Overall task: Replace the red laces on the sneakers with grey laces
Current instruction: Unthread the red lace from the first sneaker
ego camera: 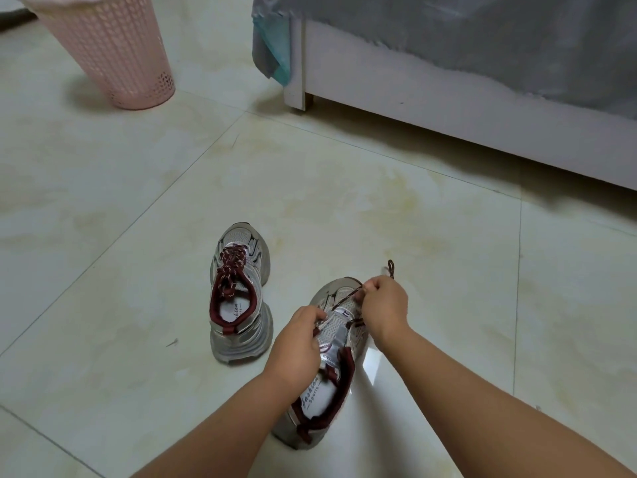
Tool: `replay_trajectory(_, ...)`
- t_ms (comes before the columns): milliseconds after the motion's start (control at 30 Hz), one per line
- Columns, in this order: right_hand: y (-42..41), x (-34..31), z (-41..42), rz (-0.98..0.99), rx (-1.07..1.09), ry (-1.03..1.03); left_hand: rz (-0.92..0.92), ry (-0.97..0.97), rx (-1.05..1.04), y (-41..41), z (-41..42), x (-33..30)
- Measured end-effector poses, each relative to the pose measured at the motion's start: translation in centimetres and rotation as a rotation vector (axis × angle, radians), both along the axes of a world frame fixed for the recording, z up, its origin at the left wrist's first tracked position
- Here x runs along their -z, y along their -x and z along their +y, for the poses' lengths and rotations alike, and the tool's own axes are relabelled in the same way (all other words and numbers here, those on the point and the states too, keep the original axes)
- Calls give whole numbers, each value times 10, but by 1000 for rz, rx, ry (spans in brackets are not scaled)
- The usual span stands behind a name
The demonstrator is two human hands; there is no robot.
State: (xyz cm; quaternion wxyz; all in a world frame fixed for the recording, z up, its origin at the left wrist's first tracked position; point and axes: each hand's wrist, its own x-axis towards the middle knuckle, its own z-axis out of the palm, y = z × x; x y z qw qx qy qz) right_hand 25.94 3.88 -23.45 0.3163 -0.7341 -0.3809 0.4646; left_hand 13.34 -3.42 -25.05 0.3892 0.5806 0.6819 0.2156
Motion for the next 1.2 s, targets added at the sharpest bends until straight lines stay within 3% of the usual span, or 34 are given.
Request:
replay_trajectory(67,-8,-6,7,172,172,-3,3,48,-47,7,-7,2)
replay_trajectory(100,-15,-7,12,117,138,-13,5,77,-76,13,-13,3)
replay_trajectory(233,-30,-6,4,-430,-417,17,40,102,-97,30,-23,3)
replay_trajectory(333,-15,3,-23,-518,-759,-31,85,101,-121,31,-21,-3)
replay_trajectory(500,8,2,-34,-726,-1012,-176,127,71,-160,30,-19,-7)
replay_trajectory(600,12,2,-31,-753,-973,-171,144,52,-160,31,-18,-6)
replay_trajectory(733,4,-3,-17,-613,-802,-146,154,33,-152,32,-21,-4)
replay_trajectory(800,3,-5,-17,-574,-918,-78,156,27,-153,32,-20,-4)
replay_trajectory(900,9,2,-29,-707,-1132,-87,136,37,-154,31,-19,-5)
replay_trajectory(1200,-3,-8,-19,-196,-643,94,87,37,-167,25,-18,-5)
